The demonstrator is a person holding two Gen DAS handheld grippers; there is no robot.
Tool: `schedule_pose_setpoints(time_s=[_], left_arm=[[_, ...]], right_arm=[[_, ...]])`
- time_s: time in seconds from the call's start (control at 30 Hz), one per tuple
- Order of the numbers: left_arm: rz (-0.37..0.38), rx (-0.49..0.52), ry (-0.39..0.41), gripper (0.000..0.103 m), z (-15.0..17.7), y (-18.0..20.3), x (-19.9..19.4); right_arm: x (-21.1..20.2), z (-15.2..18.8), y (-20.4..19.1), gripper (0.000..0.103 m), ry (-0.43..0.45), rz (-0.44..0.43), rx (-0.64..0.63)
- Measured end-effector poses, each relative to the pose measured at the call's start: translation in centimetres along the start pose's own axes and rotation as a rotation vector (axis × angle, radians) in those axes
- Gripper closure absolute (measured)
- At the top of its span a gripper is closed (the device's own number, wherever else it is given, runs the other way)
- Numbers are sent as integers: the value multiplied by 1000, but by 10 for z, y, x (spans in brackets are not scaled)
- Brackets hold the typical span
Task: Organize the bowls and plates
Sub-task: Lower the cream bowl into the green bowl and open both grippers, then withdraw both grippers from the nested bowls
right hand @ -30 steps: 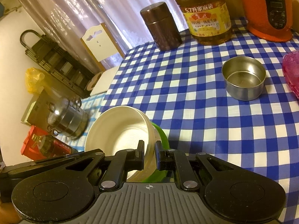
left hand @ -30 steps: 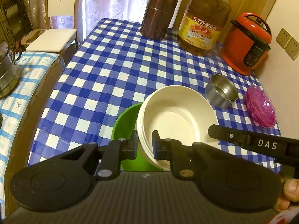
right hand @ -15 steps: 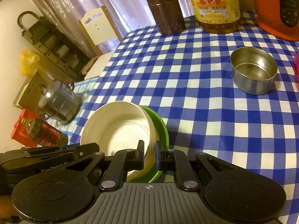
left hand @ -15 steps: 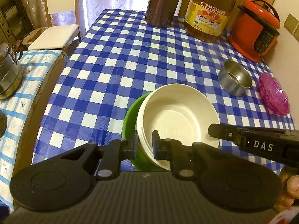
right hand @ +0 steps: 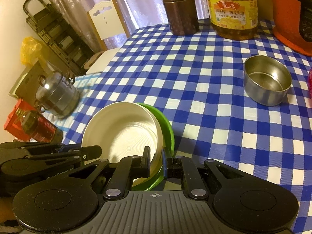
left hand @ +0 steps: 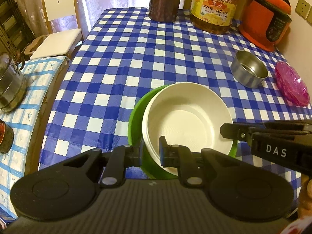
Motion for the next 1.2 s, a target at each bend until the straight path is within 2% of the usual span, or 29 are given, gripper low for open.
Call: schedule_pose_setpoints(time_s=[0.4,0.47,0.53,0.57,0.67,0.73,0.8,0.93,1.2], left_arm=[[-7,9,-3,89,3,1,2],[-3,7,-1,86,3,1,2],[13,6,5,76,2,2,2],[15,5,14,74,2,2,0],[12,7,45,65,-3,5,-5],[15,5,66,62,-7,5,-10],[23,2,89,62,-10,4,-15],[30,-28,123,62,-13,1,-26],[63,-111,165,62,-2,2,-47]], right_arm=[[0,2,-2,91,0,2,-35],[0,2,-2,91,2,0,-34],[0,2,-2,90,4,-6,-32],[0,2,-2,90,6,-11,-29],[-1,3,-1,86,16,-29,-24],[-3,1,0,69,31,-47,-14],[-7,-1,0,62,51,-66,5],[-18,-5,-1,62,88,-81,13],[-44,3,21,62,126,-49,81]])
Point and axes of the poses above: each gripper's, at about its wrist camera, not at the fingertips, and x roughly the way its jaws point, y to its right, z to its underside, the point moved 4 cm from there along x, roughly the way its jaws point, and after that the axes turned 1 degree about x, right-handed, at the moved point
